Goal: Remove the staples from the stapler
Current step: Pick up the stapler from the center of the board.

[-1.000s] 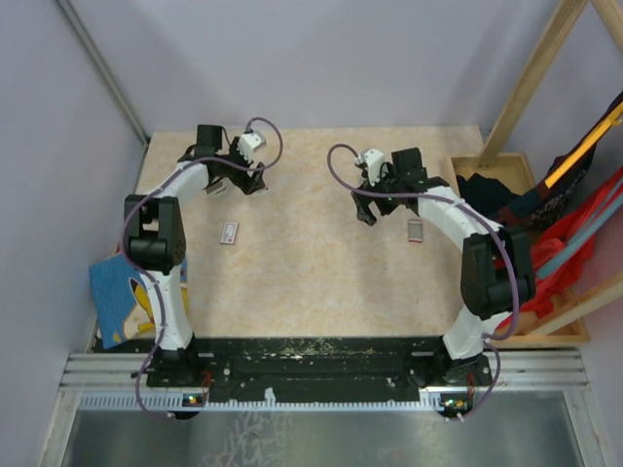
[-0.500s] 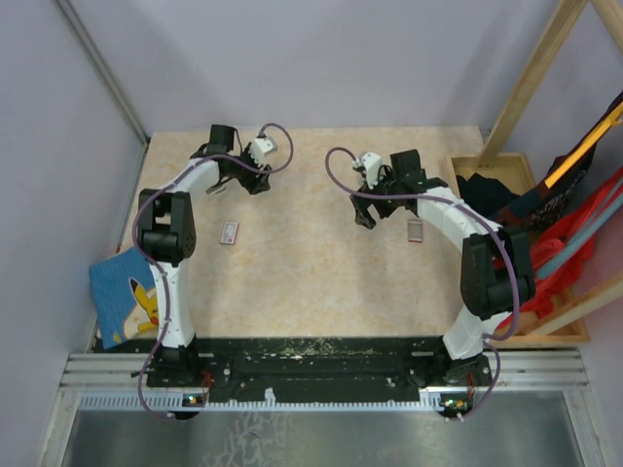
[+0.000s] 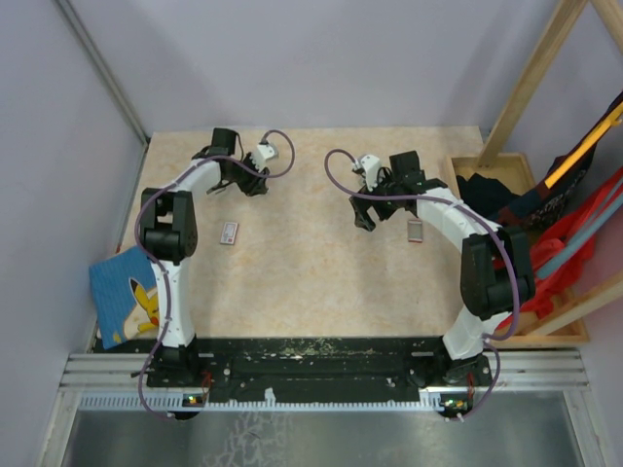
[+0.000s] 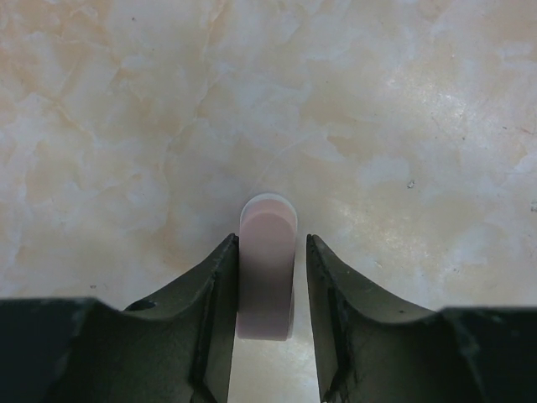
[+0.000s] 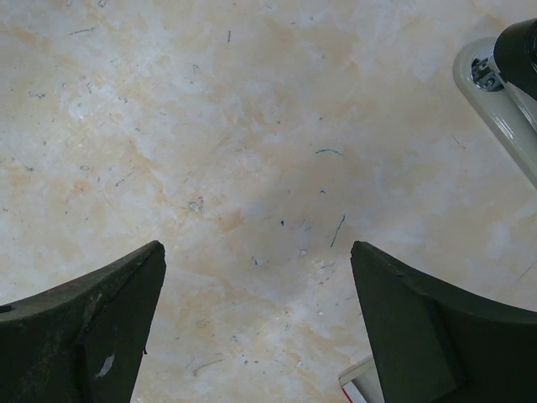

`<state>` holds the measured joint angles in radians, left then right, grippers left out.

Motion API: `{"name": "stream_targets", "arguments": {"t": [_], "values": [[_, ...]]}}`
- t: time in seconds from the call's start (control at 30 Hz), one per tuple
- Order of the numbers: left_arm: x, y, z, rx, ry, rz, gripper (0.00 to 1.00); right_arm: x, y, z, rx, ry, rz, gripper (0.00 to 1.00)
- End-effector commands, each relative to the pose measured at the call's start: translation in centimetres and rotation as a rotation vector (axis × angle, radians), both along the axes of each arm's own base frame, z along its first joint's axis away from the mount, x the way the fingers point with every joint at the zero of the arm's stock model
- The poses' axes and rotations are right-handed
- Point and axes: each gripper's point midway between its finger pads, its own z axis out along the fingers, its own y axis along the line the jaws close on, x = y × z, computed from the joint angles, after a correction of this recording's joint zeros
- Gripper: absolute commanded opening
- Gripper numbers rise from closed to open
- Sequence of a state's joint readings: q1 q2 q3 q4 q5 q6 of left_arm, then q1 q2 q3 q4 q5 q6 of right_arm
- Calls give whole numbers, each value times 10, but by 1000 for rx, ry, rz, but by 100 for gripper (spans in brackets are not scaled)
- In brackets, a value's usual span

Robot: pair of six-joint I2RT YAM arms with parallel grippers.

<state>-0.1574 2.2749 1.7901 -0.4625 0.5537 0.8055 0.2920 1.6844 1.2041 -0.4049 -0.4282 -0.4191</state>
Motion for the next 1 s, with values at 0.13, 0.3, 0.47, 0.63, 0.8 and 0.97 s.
{"name": "stream_targets", "arguments": {"t": [0.13,0.3,0.47,0.63,0.8,0.97], "values": [[-2,-9,-3,-9,13,-37,28,3,10,17,30,-56,37,92],[0,-13,7,-19,-4,-30,19,3,12,19,43,-52,39,92],[-7,-24,26,-54,-16,-44,8,1,18,23,80,-33,34,92],[-28,-40,51,-106,-29,-82,0,2,26,33,141,-9,6,92],[-58,-56,83,-163,-60,-128,0,-1,36,61,237,-16,-12,92],[-95,-67,111,-230,-79,-175,0,-9,51,77,354,60,-16,89]]}}
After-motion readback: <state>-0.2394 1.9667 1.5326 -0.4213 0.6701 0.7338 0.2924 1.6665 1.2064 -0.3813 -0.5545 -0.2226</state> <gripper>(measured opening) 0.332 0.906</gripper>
